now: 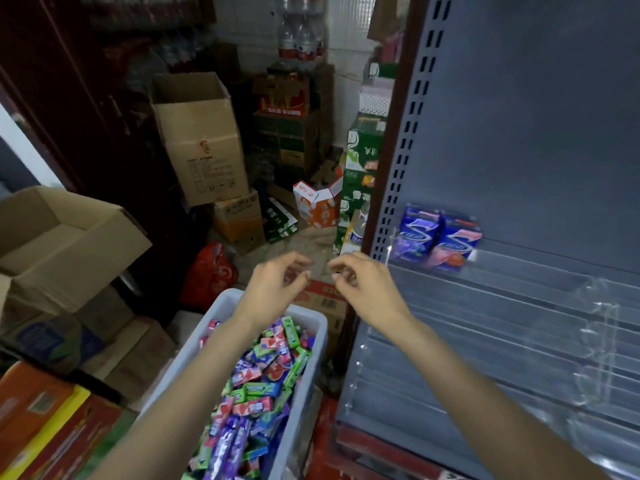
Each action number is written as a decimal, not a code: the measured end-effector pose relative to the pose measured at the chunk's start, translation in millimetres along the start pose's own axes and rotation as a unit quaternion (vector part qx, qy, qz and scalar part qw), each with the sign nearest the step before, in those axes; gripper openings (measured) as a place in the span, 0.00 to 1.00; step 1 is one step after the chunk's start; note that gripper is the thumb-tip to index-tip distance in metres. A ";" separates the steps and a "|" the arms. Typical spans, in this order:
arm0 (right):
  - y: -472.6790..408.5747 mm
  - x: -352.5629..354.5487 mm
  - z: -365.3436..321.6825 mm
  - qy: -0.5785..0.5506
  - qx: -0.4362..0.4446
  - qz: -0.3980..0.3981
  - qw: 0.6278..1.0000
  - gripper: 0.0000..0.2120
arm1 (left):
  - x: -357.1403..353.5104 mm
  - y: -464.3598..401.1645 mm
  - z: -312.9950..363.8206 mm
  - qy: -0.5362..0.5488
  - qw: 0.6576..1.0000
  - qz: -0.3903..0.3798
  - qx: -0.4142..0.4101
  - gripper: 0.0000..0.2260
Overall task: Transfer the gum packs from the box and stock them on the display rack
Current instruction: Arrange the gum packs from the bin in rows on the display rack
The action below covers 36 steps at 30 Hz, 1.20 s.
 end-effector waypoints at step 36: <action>7.8 -222.6 110.2 0.229 -0.254 -0.141 0.929 0.26 | -104.1 15.5 -236.8 -0.227 0.937 -0.260 -0.047 0.14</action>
Point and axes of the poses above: each hand's wrist, its own y-axis away from the middle knuckle, its own x-axis out of the back of the hand, z = x × y, the point moved 5 cm from there along -y, towards the middle knuckle, and after that the axes turned 14 degrees about -y, right-handed, at the moved point
